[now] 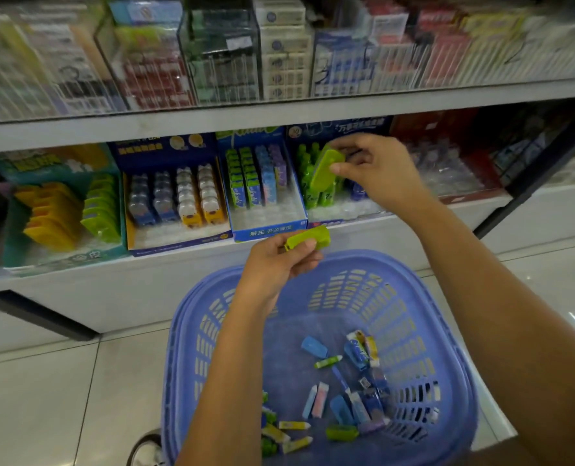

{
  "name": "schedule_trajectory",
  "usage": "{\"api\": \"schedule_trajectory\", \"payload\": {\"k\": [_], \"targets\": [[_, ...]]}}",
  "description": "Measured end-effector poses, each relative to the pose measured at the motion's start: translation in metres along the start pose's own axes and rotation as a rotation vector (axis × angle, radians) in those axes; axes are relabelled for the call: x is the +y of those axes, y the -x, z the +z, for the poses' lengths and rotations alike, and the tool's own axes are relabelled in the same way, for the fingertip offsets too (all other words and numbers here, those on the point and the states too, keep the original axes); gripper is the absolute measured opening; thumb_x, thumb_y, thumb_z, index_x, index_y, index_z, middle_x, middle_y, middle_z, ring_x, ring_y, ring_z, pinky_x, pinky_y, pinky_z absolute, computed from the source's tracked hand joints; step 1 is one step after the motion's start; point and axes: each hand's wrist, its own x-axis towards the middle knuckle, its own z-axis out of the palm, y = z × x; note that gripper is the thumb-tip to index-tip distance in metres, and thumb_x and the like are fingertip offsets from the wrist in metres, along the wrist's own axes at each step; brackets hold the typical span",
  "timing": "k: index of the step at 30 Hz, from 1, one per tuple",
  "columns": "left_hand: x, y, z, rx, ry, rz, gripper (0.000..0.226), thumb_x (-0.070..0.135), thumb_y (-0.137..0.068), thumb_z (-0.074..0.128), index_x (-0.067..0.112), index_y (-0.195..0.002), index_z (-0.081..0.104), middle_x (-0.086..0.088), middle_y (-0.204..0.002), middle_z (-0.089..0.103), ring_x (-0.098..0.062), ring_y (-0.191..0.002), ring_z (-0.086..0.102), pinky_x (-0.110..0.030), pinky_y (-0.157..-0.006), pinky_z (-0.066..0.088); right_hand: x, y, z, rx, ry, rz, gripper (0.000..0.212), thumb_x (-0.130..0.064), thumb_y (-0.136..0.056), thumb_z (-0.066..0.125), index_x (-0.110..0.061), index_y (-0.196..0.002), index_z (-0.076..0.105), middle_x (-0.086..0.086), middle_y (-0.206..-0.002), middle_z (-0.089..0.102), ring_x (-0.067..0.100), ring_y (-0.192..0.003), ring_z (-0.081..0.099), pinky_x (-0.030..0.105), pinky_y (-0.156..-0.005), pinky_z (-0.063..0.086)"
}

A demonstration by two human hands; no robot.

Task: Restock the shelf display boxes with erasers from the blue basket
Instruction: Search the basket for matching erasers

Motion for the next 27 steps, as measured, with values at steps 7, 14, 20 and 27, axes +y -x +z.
{"api": "schedule_trajectory", "payload": {"k": [7,14,20,27], "targets": [[0.026,0.009,-0.033,0.284,-0.077,0.061,0.045,0.052,-0.087,0.058,0.013,-0.066,0.067,0.0,-0.051,0.057,-0.011,-0.044,0.051,-0.021,-0.044,0.045,-0.043,-0.005,0.054,-0.146,-0.378,-0.057,0.023,-0.006,-0.085,0.067,-0.019,-0.102,0.059,-0.001,-0.088,0.063,0.012,-0.08,0.066,0.027,-0.076,0.058],[0.066,0.038,-0.126,0.592,0.327,0.181,0.047,0.053,-0.09,0.052,0.018,-0.062,0.066,0.003,-0.045,0.049,-0.008,-0.037,0.042,-0.015,-0.037,0.035,-0.102,-0.015,0.137,-0.222,-0.447,-0.065,0.023,-0.003,-0.087,0.063,-0.023,-0.1,0.06,0.004,-0.093,0.065,0.016,-0.081,0.067,0.027,-0.076,0.058],[0.074,0.067,-0.193,0.769,0.516,0.245,0.043,0.051,-0.09,0.054,0.015,-0.069,0.062,0.004,-0.046,0.052,-0.007,-0.038,0.047,-0.014,-0.04,0.04,-0.153,-0.039,0.221,-0.18,-0.246,-0.108,0.026,-0.012,-0.085,0.069,0.003,-0.105,0.063,0.018,-0.102,0.068,0.029,-0.096,0.064,0.045,-0.091,0.049],[0.068,0.075,-0.221,0.776,0.499,0.27,0.038,0.048,-0.091,0.054,0.014,-0.08,0.066,0.005,-0.055,0.063,-0.006,-0.052,0.063,-0.017,-0.05,0.051,-0.174,-0.083,0.29,-0.258,0.187,-0.103,0.039,-0.029,-0.091,0.059,-0.007,-0.124,0.055,0.015,-0.131,0.055,0.029,-0.122,0.049,0.034,-0.104,0.038]]}}
